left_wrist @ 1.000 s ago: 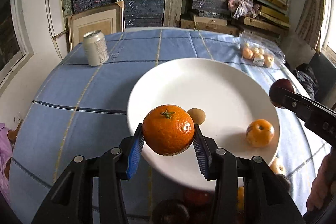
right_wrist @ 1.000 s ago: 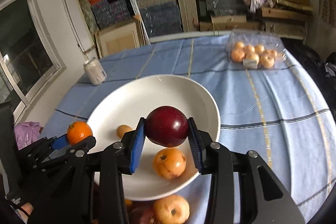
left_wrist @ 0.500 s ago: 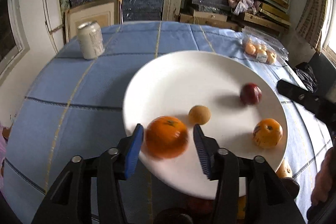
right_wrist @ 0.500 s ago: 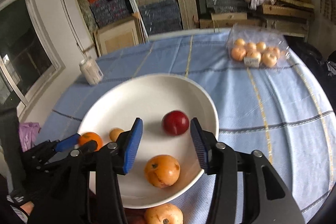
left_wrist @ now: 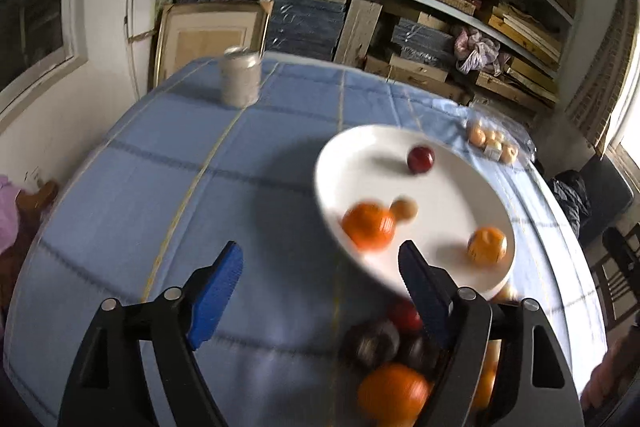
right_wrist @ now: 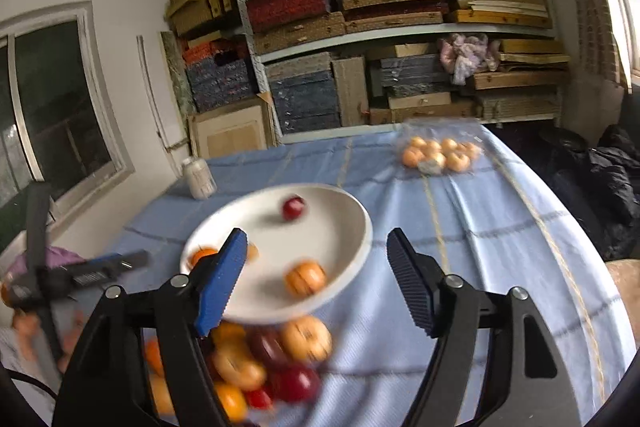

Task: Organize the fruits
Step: 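Withdraw both open grippers from the plate back toward the fruit pile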

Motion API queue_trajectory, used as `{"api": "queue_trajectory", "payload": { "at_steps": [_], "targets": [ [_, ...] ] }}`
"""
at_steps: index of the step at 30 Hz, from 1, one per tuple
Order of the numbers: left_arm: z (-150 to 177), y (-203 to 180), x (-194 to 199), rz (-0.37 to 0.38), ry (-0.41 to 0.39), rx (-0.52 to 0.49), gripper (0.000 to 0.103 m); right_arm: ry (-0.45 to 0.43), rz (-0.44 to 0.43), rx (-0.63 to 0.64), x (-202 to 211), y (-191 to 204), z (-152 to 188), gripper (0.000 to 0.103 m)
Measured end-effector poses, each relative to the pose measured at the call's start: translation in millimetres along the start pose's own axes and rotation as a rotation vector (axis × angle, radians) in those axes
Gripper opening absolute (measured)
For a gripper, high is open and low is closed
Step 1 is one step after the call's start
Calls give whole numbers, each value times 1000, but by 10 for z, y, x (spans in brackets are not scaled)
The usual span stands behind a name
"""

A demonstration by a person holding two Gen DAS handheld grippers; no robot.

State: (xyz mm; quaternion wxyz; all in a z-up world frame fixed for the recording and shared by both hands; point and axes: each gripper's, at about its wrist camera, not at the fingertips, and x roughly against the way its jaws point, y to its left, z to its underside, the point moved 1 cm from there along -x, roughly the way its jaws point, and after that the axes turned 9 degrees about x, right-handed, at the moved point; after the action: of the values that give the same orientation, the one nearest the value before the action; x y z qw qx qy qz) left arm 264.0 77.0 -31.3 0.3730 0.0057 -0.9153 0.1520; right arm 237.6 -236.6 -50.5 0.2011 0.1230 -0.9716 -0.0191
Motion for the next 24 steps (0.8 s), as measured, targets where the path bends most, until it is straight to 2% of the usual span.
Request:
{"api": "queue_trajectory", "payload": {
  "at_steps": [4,9,17,24],
  "targets": [
    [342,105,180,-15,18,-24,81,27,33,-62,129,-186,366,85],
    [676,-30,289,17,37,-91,81,106,3,-193,44,-430,570,86],
    [862,-367,179,-2,47,-206,81,94,3,-226,75,-537,598,89],
    [862,-314,-17,22,113,-164,81,105,-7,-222,61,-518,584,90]
  ]
}}
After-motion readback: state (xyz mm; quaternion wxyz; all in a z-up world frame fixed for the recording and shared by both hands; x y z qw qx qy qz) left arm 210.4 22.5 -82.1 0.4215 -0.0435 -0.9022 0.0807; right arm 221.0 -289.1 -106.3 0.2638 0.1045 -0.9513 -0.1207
